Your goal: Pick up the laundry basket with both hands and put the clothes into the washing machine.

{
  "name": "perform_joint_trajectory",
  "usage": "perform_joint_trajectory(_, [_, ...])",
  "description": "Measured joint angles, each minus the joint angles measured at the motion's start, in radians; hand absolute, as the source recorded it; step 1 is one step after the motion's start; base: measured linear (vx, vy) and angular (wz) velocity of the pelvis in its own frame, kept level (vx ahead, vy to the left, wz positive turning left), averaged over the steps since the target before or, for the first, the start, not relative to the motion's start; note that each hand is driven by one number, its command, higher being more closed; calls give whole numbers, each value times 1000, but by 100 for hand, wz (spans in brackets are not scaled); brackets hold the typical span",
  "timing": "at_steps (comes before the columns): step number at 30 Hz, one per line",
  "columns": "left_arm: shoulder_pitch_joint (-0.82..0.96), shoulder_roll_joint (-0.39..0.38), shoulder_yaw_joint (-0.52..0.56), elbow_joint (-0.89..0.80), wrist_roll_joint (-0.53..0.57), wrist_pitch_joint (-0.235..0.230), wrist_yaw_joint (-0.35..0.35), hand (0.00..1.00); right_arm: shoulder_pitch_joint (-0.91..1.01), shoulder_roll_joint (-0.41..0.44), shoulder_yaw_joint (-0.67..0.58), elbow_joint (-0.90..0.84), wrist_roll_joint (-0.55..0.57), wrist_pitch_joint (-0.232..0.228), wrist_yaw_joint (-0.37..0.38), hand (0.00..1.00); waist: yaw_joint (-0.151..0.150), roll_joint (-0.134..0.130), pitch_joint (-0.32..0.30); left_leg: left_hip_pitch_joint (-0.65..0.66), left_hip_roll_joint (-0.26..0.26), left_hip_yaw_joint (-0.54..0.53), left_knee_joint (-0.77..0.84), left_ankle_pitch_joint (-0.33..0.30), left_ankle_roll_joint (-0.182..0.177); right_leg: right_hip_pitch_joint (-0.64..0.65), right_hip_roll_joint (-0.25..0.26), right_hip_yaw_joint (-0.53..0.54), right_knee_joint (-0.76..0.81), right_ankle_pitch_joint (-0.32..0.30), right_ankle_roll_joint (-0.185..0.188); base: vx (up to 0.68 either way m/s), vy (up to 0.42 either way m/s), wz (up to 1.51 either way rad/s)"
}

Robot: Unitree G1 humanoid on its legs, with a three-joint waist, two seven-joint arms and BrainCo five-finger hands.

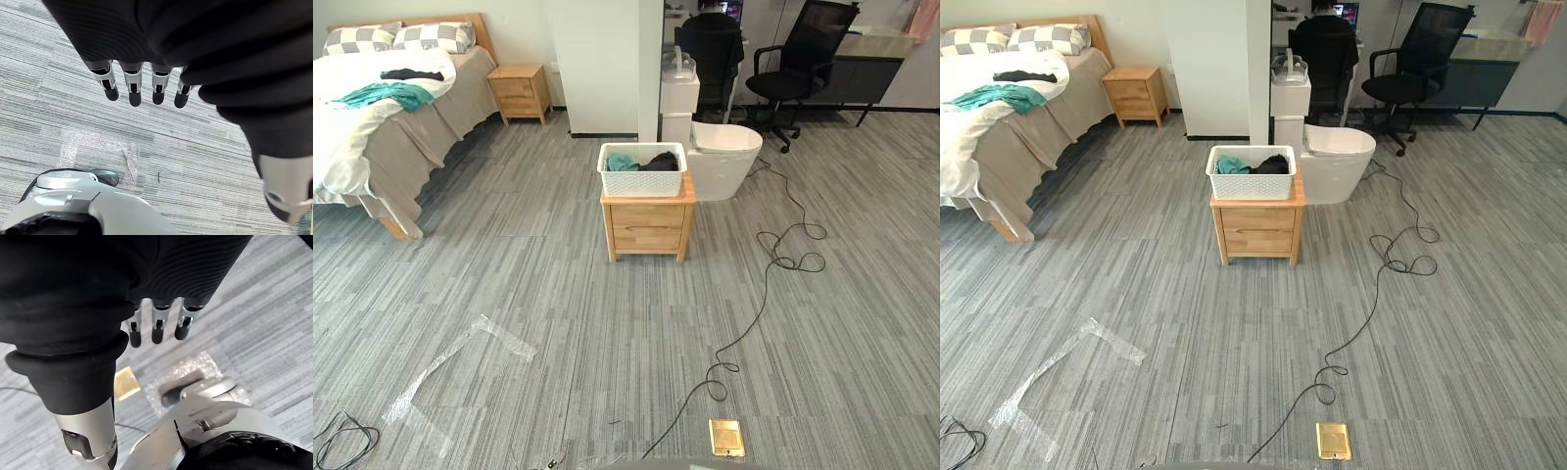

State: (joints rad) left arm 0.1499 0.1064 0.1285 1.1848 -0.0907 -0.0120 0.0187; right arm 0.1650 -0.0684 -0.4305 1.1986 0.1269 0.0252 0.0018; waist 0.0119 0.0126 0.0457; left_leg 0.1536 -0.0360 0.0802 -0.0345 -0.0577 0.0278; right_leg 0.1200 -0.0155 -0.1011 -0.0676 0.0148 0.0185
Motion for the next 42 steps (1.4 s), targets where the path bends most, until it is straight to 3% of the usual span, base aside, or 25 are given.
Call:
perform_joint_trajectory(6, [-21, 12, -3, 3, -17, -9, -21, 0, -20, 0, 39, 3, 0, -1, 3, 0, 1, -12, 17, 15, 1, -2, -2, 0, 0, 18, -1, -11, 1, -12, 21, -13, -21, 4])
perform_joint_trajectory(30, [-34, 18, -3, 25, -68, -14, -39, 0, -33, -35, 197, -6, 22, 2, 24, 0, 2, -23, 34, 14, 2, 31, -32, 4, -3, -9, 4, 17, 2, -7, 14, -20, -20, -4])
perform_joint_trajectory(33, [-52, 21, -5, 24, -78, -15, -39, 0, -61, -34, 196, -7, 30, 1, 24, 0, 1, -26, 66, -14, 2, 34, 11, -10, 0, -72, -5, 16, 116, -47, 31, -36, -3, -11])
perform_joint_trajectory(35, [-63, 29, -6, 21, -95, -16, -40, 0, -68, -24, 190, -10, 39, -2, 23, 0, 2, -37, 93, -26, -10, 28, 33, -43, 22, -138, -29, 10, 282, -124, 45, -82, 18, 7])
perform_joint_trajectory(36, [-63, 32, -7, 16, -96, -17, -40, 0, -68, -18, 182, -22, 43, -4, 24, 0, 2, -43, 106, -16, -16, 20, 42, -59, 44, -214, -50, -1, 472, -158, 69, -111, 20, 24])
perform_joint_trajectory(37, [-68, 39, 0, 8, -95, -16, -40, 0, -56, -9, 147, -48, 52, -4, 24, 0, 0, -55, 118, -8, -30, 4, 52, -67, 52, -332, -93, -28, 754, -153, 46, -95, 14, 35])
perform_joint_trajectory(39, [-67, 50, 2, 1, -92, -13, -39, 0, -41, 15, 106, -48, 73, -8, 24, 0, -3, -73, 129, 28, -34, -33, 66, -81, 73, -426, -122, -43, 999, -151, 43, 71, -17, 59])
perform_joint_trajectory(41, [-67, 53, 2, 1, -90, -10, -38, 0, -27, 33, 79, -35, 79, -6, 24, 0, -5, -79, 134, 59, -20, -58, 72, -98, 87, -469, -130, -97, 992, -163, 40, 220, -15, 46])
perform_joint_trajectory(42, [-67, 54, 1, 1, -88, -4, -37, 0, -25, 40, 56, -36, 80, -7, 24, 0, -17, -79, 137, 70, -9, -69, 69, -107, 79, -485, -127, -143, 866, -165, 41, 249, -17, 31])
